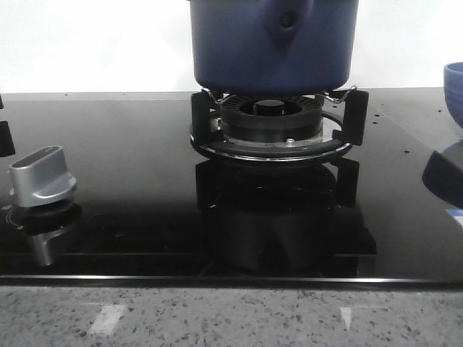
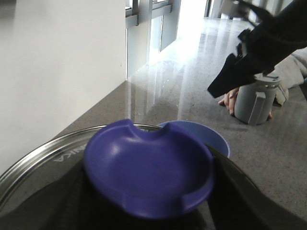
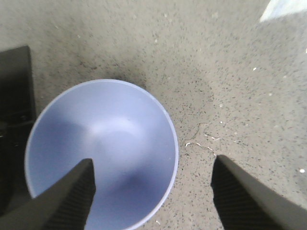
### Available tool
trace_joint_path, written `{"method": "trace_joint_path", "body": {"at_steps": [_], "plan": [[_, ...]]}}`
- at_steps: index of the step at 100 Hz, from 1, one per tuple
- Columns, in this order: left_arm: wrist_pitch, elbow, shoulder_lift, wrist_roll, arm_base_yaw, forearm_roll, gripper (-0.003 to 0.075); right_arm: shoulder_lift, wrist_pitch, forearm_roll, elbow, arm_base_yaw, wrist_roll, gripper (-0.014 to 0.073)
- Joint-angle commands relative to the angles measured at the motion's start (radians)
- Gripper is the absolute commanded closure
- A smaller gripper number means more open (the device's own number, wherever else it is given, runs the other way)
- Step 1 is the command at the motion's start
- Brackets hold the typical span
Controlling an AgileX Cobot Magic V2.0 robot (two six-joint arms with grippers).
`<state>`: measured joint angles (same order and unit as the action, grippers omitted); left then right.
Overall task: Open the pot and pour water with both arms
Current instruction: 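Carry the bowl back and set it on the counter, open right gripper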
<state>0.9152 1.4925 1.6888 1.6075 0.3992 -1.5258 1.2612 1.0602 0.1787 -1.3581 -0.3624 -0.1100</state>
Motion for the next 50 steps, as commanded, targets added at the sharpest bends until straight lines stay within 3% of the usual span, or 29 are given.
{"method": "trace_joint_path", "body": {"at_steps": [1, 50], "plan": [[0.002, 0.038, -0.024, 0.028, 0.022, -0.101, 0.0454, -0.057, -0.029, 0.010, -0.033, -0.006, -0.007, 0.0128], [-0.072, 0.040, 0.026, 0.092, 0.034, -0.111, 0.0454, -0.095, -0.012, 0.023, -0.033, -0.006, -0.007, 0.0128]]}}
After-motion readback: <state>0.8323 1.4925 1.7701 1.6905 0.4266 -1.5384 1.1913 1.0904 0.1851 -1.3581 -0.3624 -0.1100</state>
